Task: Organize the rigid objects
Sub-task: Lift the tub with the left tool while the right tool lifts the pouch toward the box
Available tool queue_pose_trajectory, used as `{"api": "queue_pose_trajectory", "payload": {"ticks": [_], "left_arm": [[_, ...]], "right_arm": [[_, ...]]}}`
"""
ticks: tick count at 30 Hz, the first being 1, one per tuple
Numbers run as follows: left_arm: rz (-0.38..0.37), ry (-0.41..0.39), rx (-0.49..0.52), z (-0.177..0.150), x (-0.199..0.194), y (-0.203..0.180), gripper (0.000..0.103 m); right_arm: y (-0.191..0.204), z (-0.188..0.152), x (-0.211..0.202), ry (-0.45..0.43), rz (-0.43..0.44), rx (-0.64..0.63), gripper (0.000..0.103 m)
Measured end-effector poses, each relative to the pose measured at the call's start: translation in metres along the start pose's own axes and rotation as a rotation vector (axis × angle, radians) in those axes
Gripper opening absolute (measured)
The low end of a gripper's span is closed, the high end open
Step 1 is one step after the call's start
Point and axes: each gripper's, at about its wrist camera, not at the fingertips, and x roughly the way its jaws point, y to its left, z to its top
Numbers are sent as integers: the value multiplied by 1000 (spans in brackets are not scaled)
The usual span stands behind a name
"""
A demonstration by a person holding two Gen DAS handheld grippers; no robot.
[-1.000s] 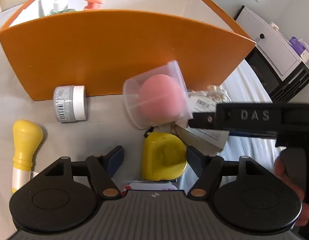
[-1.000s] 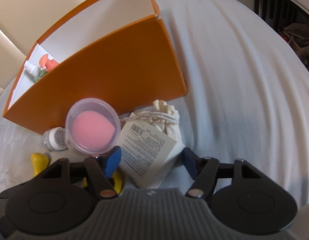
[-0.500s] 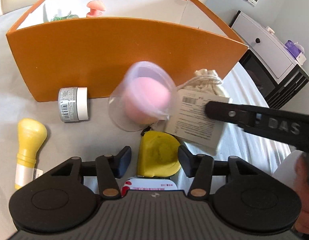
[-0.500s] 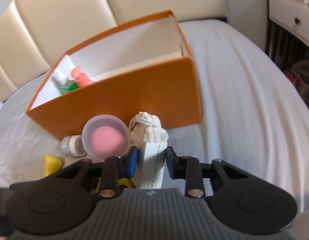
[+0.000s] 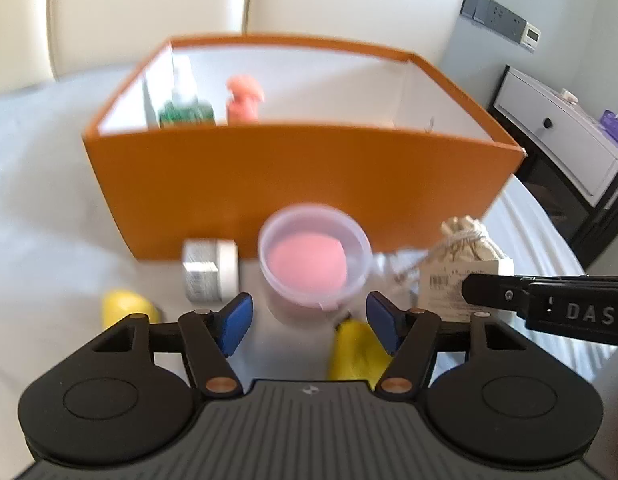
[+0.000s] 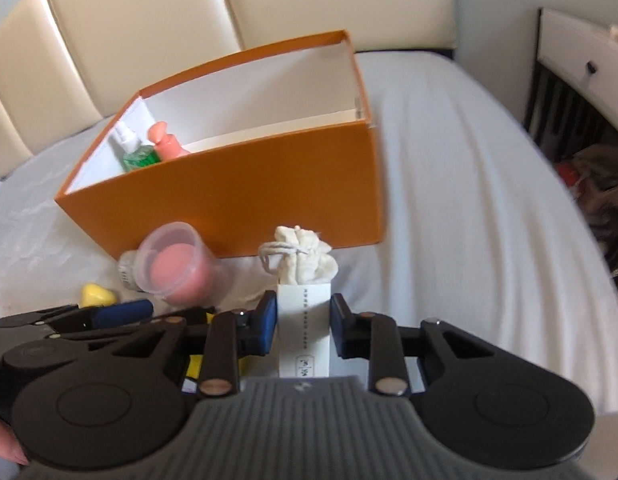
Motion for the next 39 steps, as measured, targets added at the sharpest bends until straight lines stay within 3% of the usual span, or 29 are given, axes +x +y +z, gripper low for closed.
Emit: {"api": "queue_pose_trajectory", "payload": {"ticks": [3,10,17,21,32,39], "left_arm": [[22,-40,51,6,-1,-5,83],[51,-20,123,16,17,-11,85],[36,-29,123,10,23,-12,73],[48,-38,134,7,20,-15,73],[9,-104,86,15,-25,-13,73],[-59,-169,-5,39,-65,3,73]], "right_arm": [[0,4,6,0,-3,4,28],[-8,11,21,12,31,79,31],[-14,10,23,4,45,106,31],[-12,9,21,-5,35,92,28],[6,6,-5,-61,22,-9,26],[25,28,-40,-100,41,-73,26]]}}
